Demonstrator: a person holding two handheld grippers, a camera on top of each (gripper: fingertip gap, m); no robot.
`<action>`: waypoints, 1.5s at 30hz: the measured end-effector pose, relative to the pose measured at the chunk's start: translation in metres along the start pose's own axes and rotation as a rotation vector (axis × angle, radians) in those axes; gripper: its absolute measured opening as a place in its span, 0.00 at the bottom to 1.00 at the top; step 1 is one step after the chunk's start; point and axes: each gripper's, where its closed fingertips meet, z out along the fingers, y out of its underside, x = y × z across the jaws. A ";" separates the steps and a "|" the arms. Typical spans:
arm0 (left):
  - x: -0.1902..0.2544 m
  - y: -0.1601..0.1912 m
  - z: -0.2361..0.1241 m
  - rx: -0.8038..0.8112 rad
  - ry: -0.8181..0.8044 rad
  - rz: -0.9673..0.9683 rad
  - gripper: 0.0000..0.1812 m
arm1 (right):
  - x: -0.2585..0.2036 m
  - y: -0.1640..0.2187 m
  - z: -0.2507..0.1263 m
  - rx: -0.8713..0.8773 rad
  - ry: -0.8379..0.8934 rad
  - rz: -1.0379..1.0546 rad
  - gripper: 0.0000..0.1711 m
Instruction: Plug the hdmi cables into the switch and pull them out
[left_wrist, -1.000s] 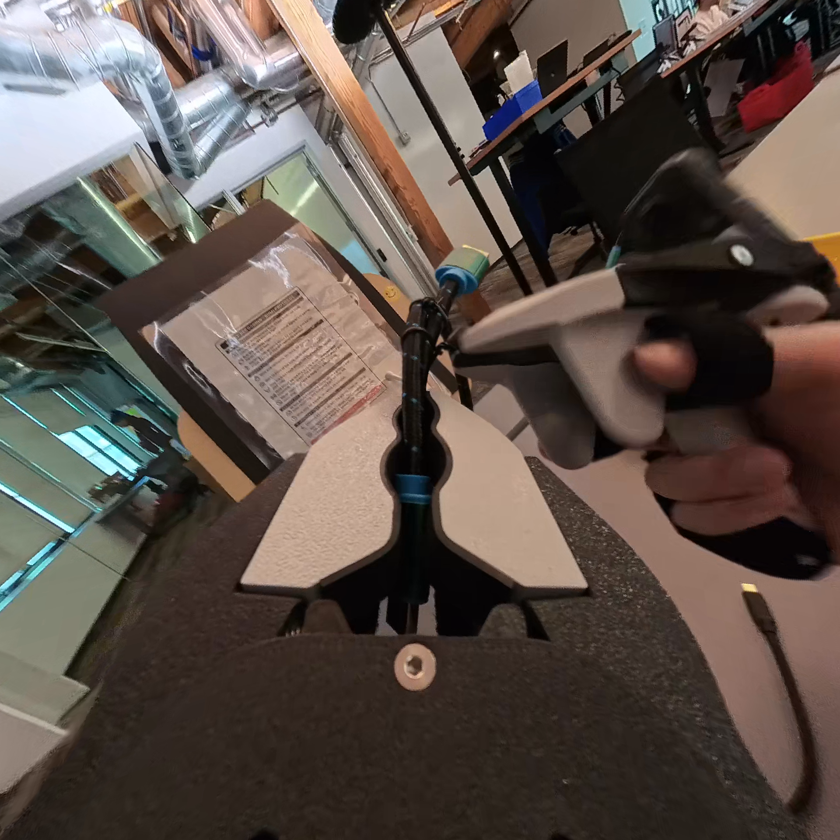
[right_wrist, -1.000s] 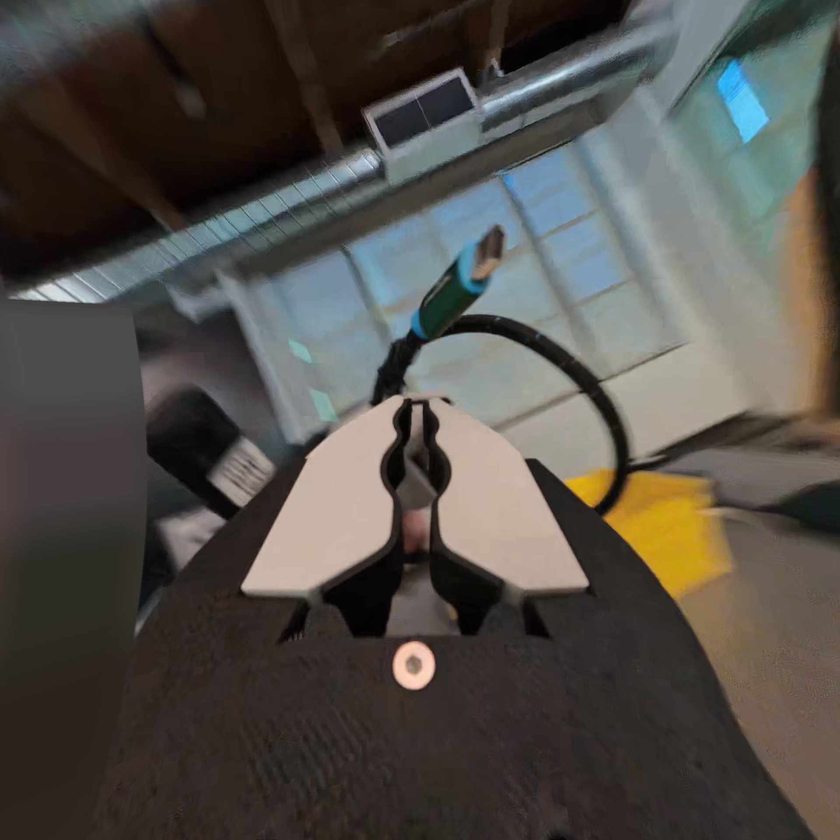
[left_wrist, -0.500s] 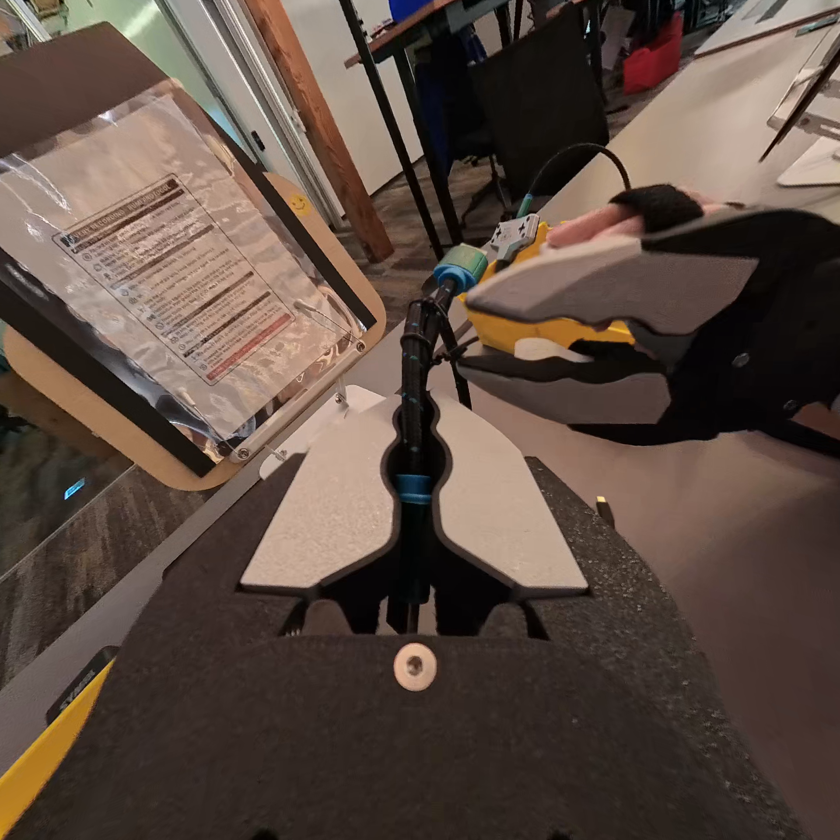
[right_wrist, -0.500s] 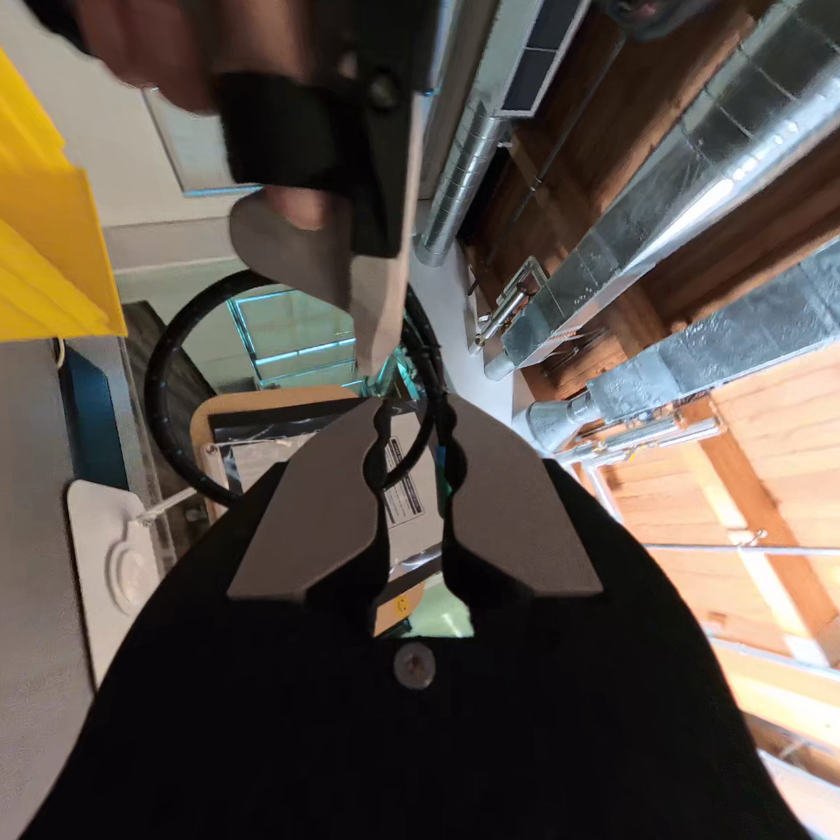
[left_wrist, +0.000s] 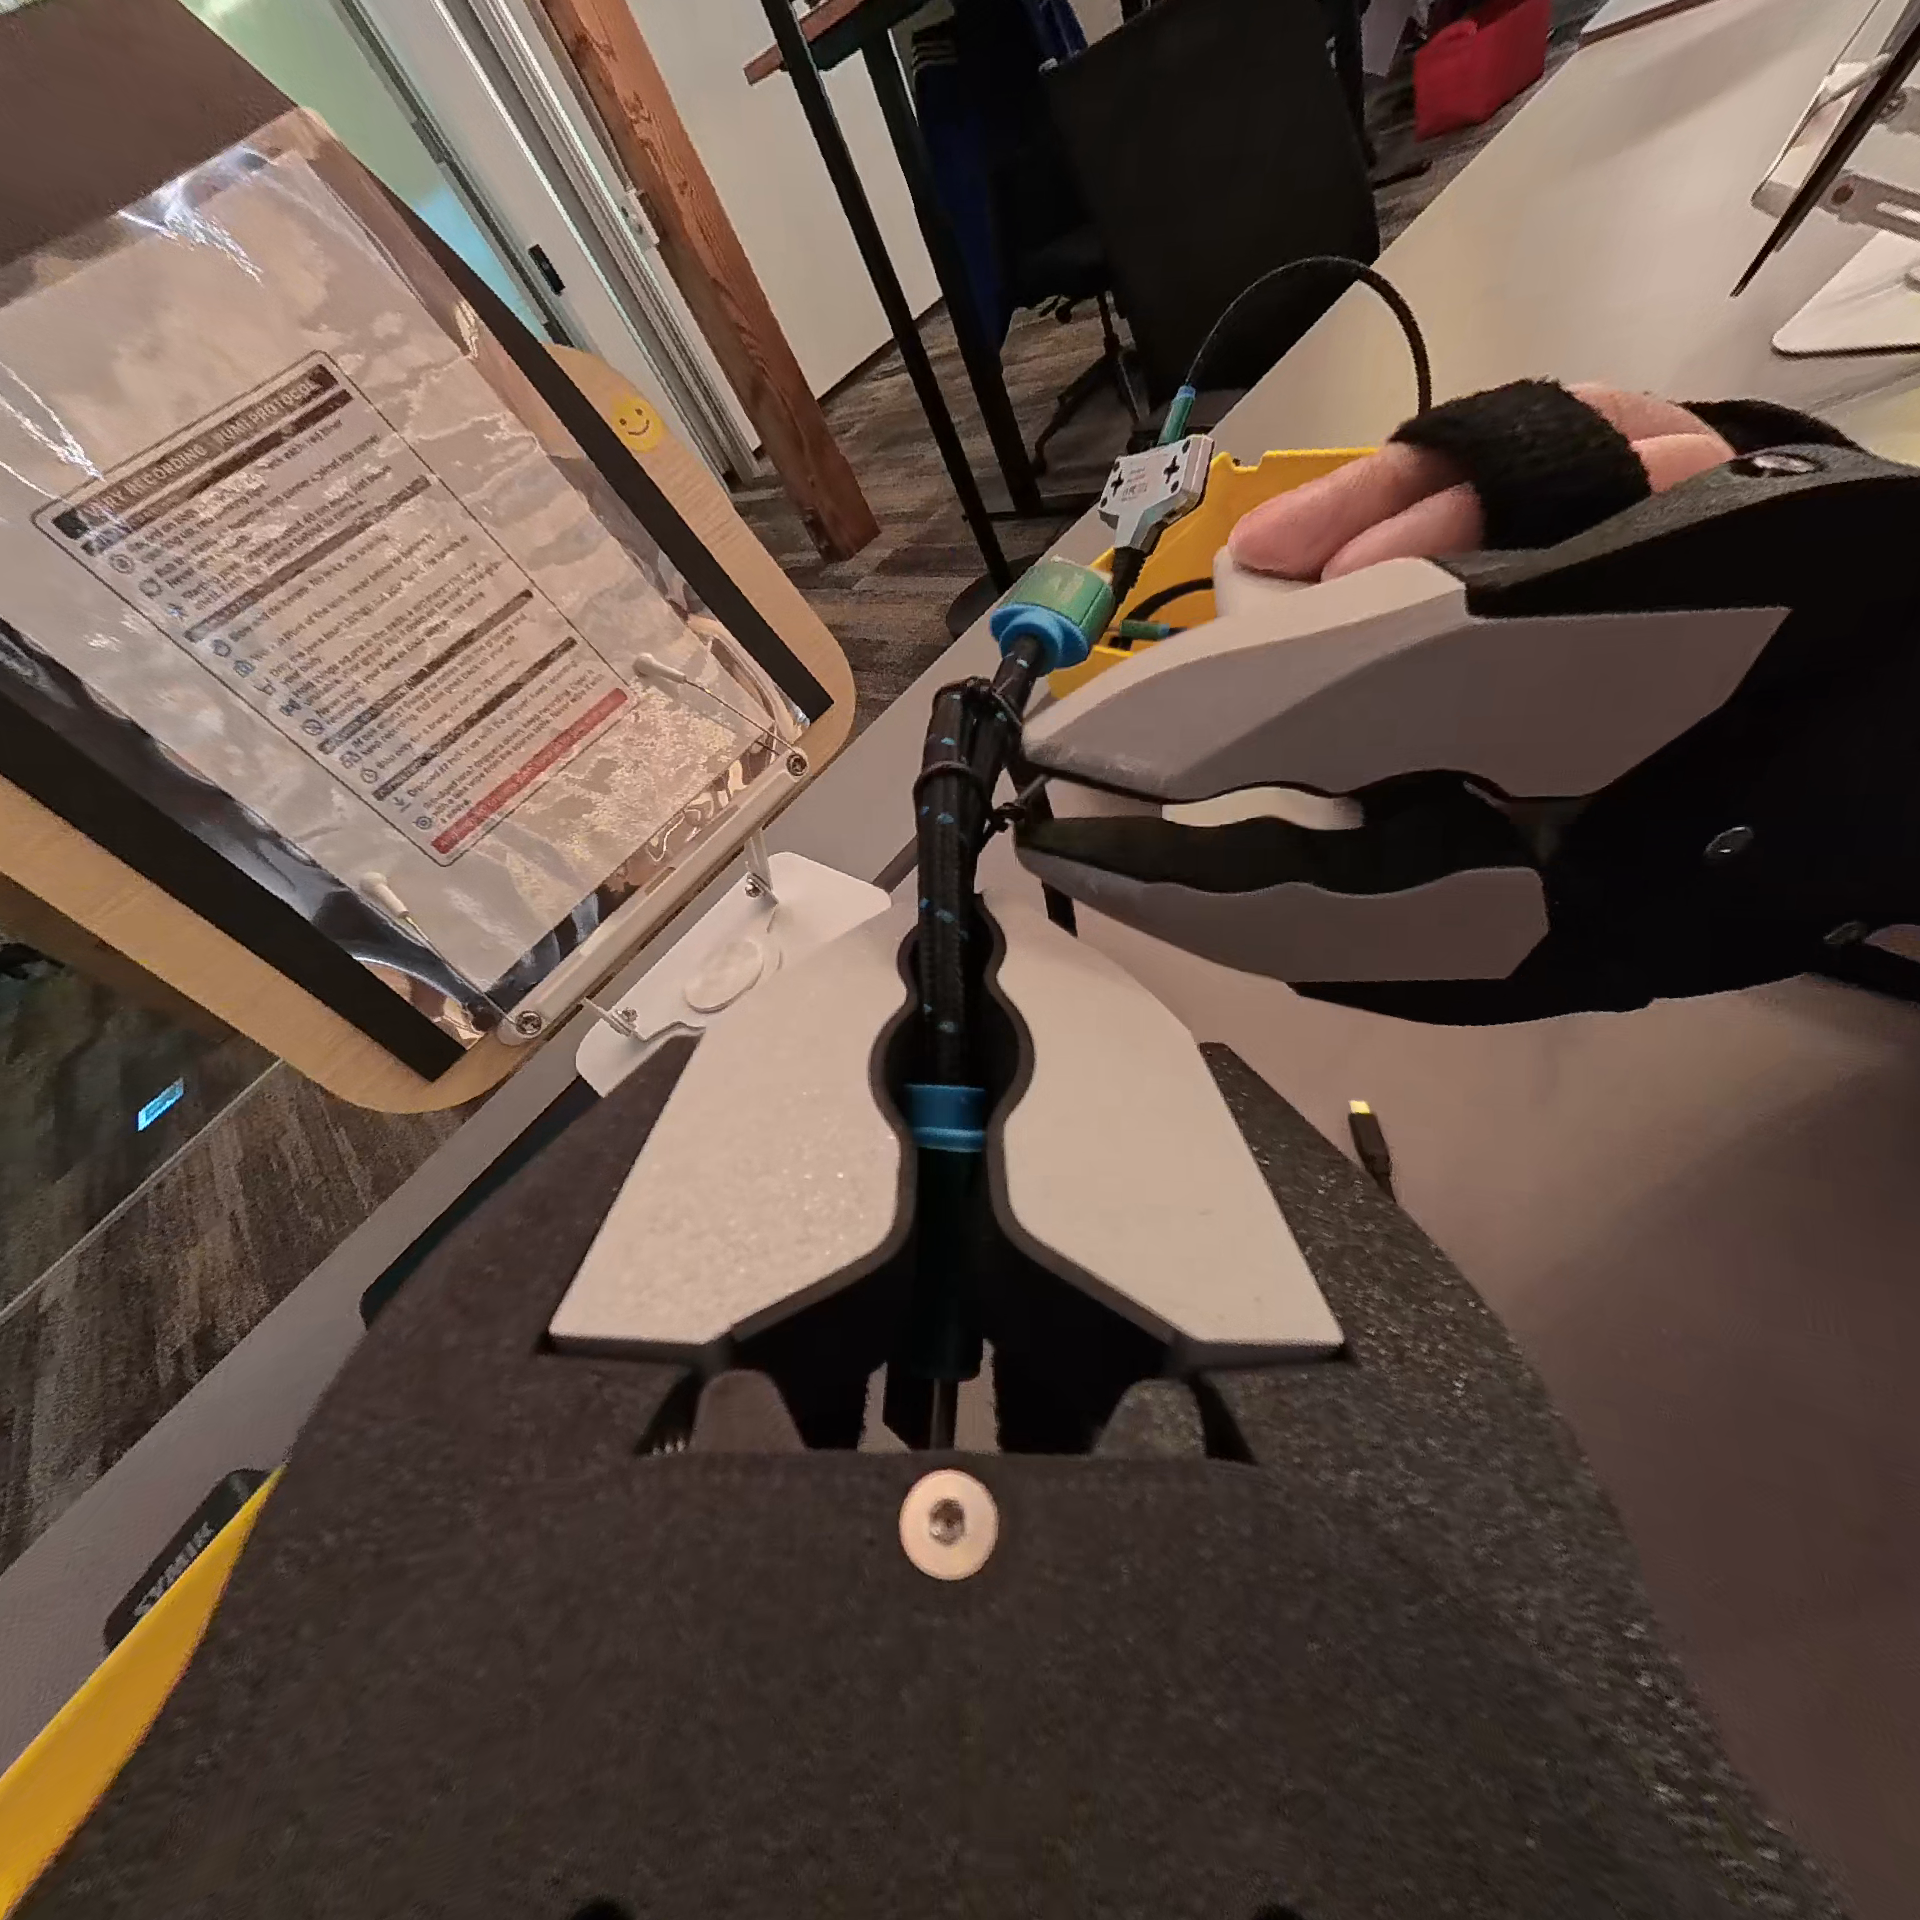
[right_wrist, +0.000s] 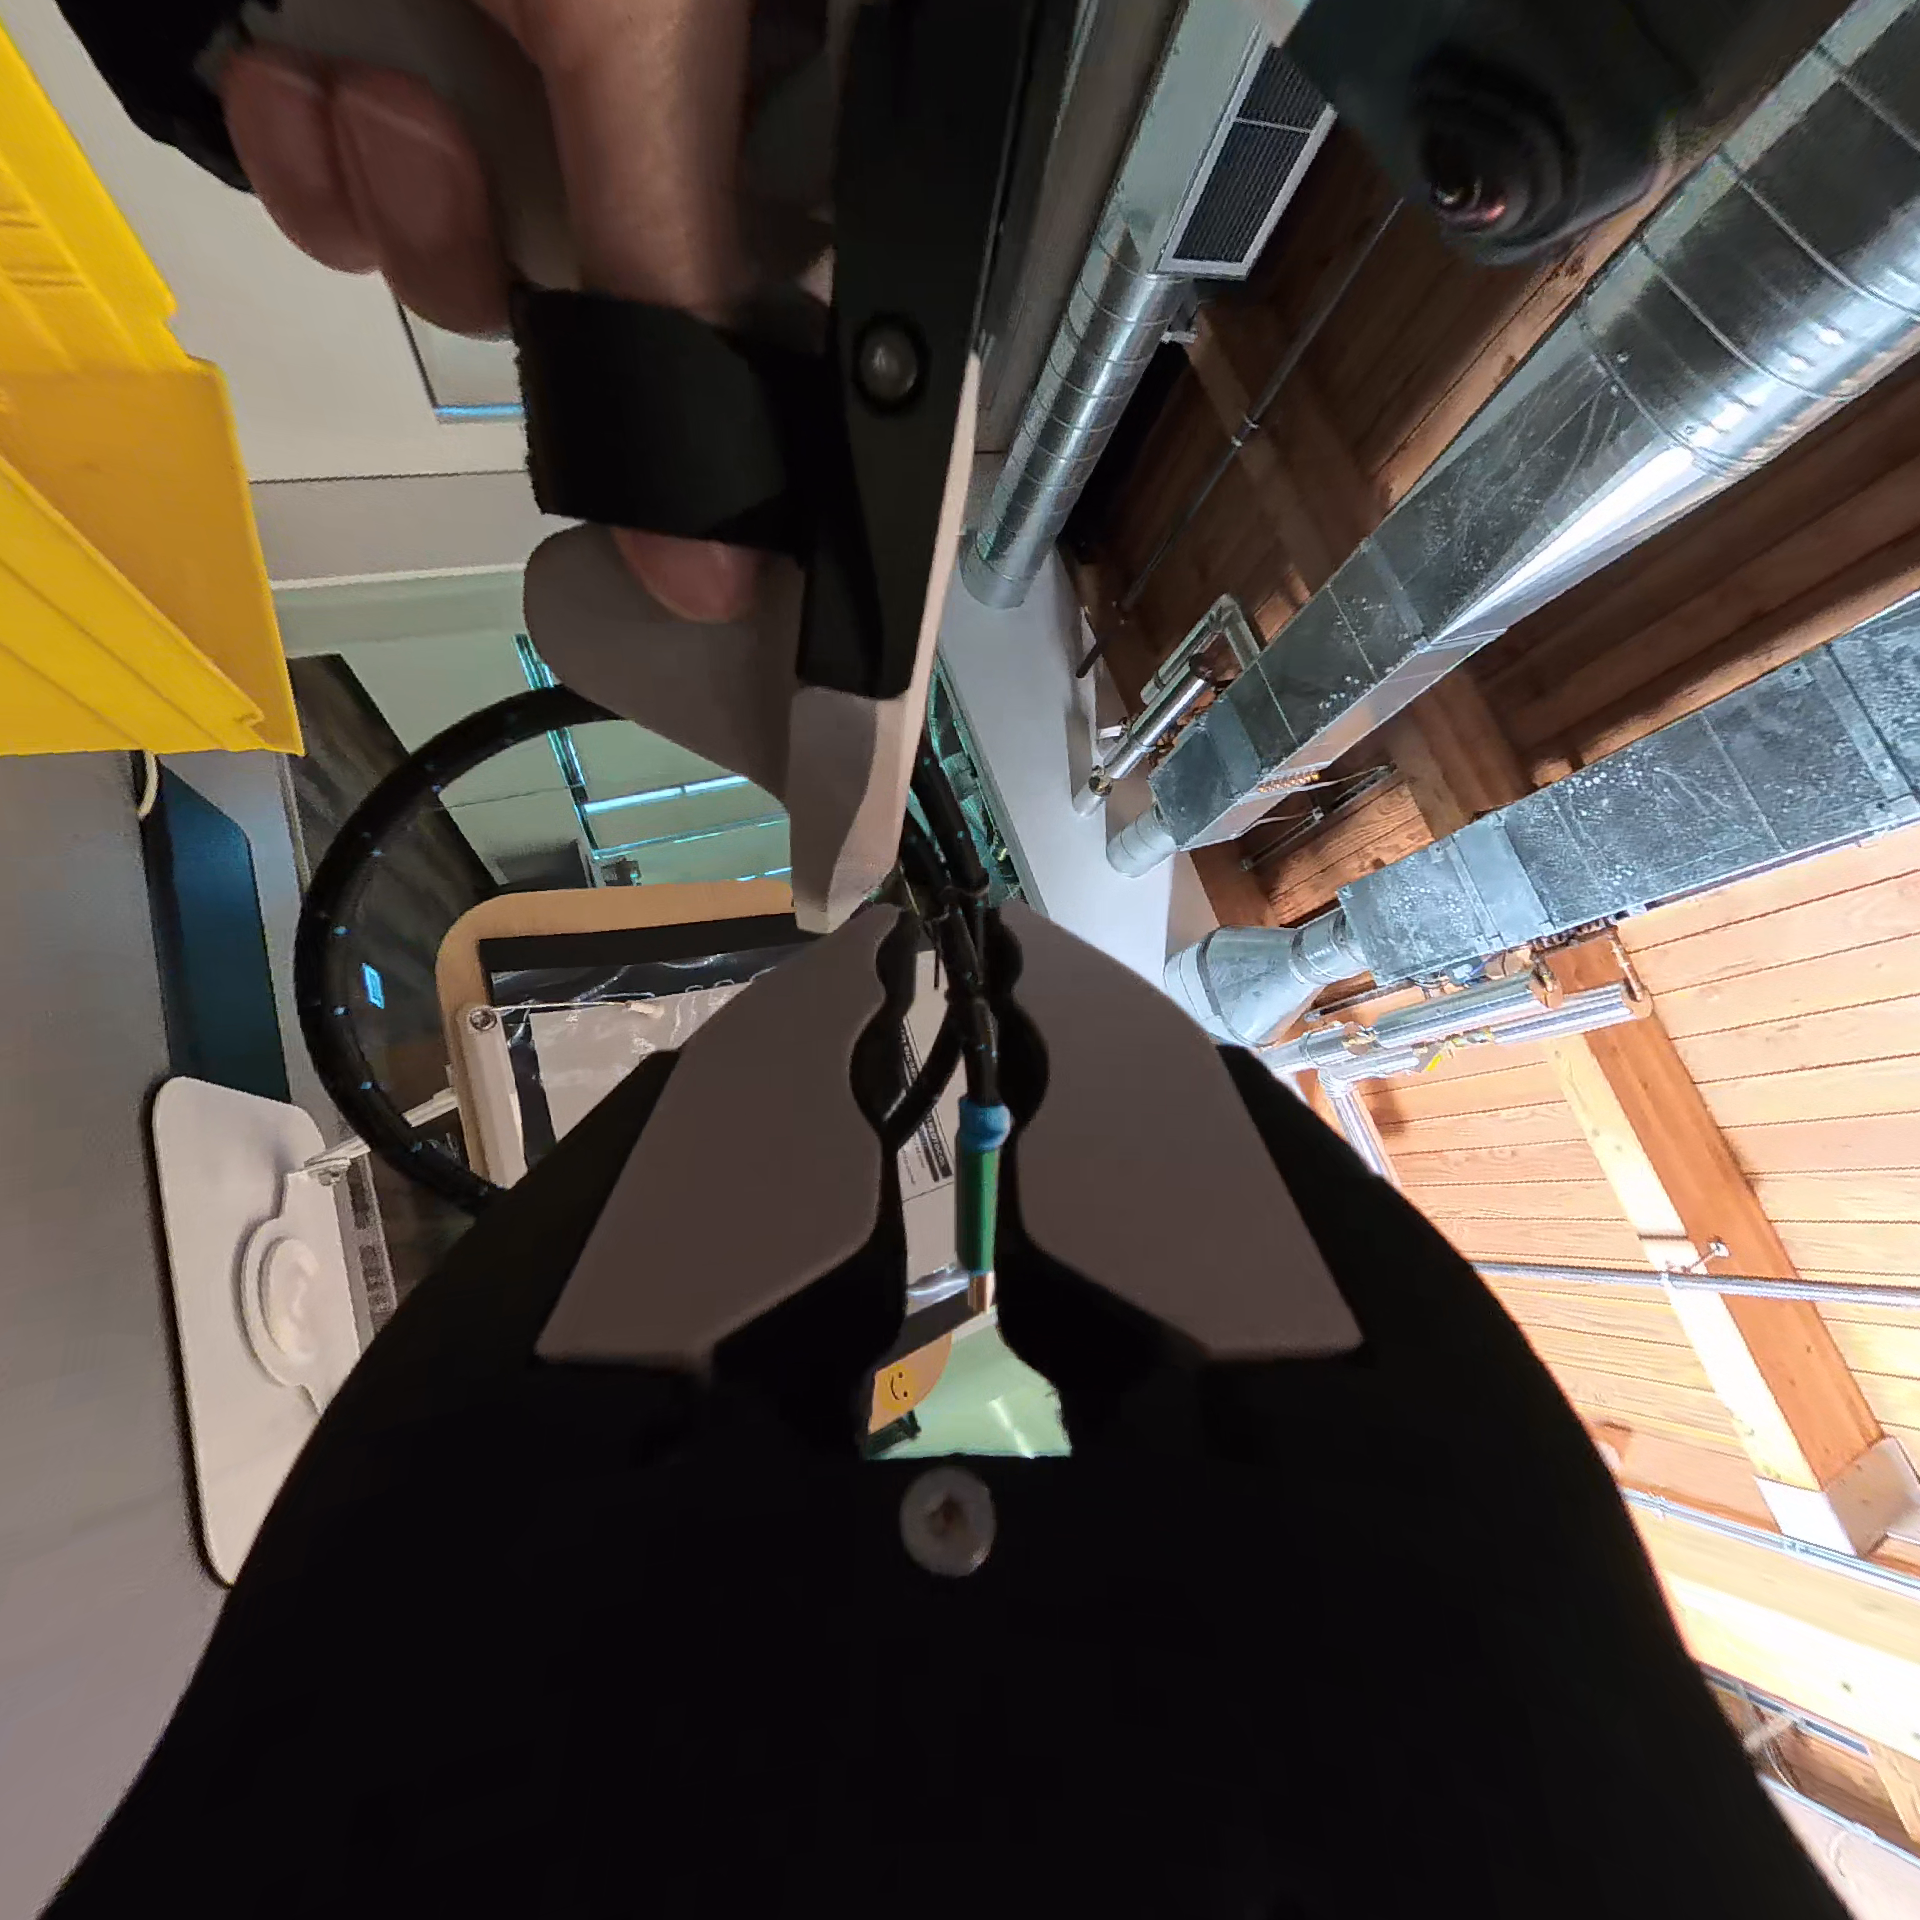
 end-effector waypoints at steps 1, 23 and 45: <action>0.000 0.000 0.000 0.001 0.002 -0.002 0.02 | 0.000 -0.001 0.000 0.008 -0.004 0.005 0.07; -0.014 -0.025 -0.001 0.203 -0.237 0.182 0.02 | 0.016 -0.002 0.009 0.315 -0.443 1.959 0.02; -0.035 -0.007 0.009 0.138 -0.234 0.098 0.02 | -0.017 0.023 0.021 0.425 -0.629 2.680 0.08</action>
